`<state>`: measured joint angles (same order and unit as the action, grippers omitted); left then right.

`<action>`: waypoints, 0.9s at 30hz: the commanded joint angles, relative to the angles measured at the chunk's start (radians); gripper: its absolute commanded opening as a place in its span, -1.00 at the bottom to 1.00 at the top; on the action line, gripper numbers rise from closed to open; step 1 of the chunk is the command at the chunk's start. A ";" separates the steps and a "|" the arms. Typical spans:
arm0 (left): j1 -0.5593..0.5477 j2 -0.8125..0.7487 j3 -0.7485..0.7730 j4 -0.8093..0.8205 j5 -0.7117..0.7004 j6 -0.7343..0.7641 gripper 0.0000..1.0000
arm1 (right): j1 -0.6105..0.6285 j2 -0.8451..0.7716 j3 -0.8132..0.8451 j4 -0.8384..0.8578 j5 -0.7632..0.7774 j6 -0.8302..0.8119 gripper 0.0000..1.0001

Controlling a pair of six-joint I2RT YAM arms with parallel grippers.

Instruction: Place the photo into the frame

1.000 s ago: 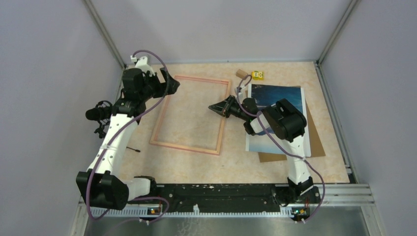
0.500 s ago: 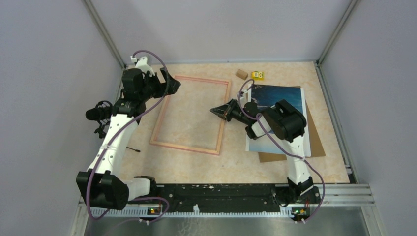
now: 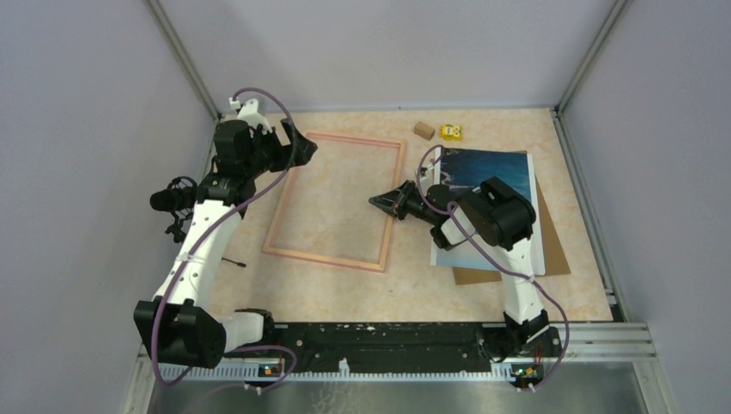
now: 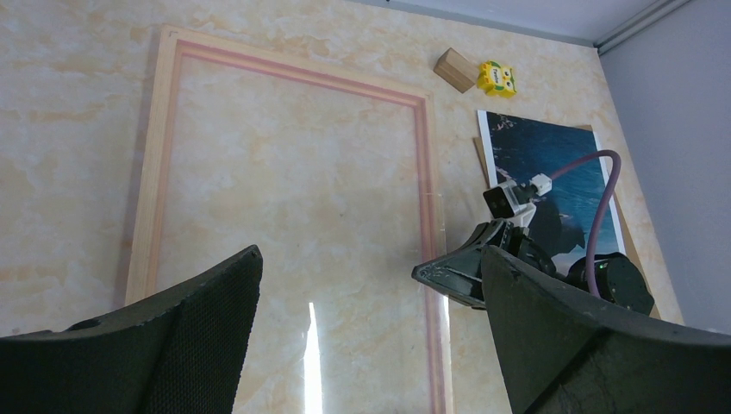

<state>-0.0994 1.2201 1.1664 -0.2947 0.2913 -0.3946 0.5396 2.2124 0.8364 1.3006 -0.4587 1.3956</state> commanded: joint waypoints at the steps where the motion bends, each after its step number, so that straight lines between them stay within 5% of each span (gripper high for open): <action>1: 0.007 -0.007 -0.009 0.047 0.011 -0.006 0.97 | 0.013 -0.044 -0.014 0.073 0.017 -0.027 -1.00; 27: 0.007 -0.010 -0.011 0.049 0.013 -0.007 0.97 | 0.014 -0.087 -0.031 -0.007 0.007 -0.087 -1.00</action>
<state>-0.0986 1.2201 1.1580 -0.2913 0.2951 -0.3950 0.5415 2.1815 0.8104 1.2579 -0.4450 1.3350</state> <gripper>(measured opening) 0.986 0.005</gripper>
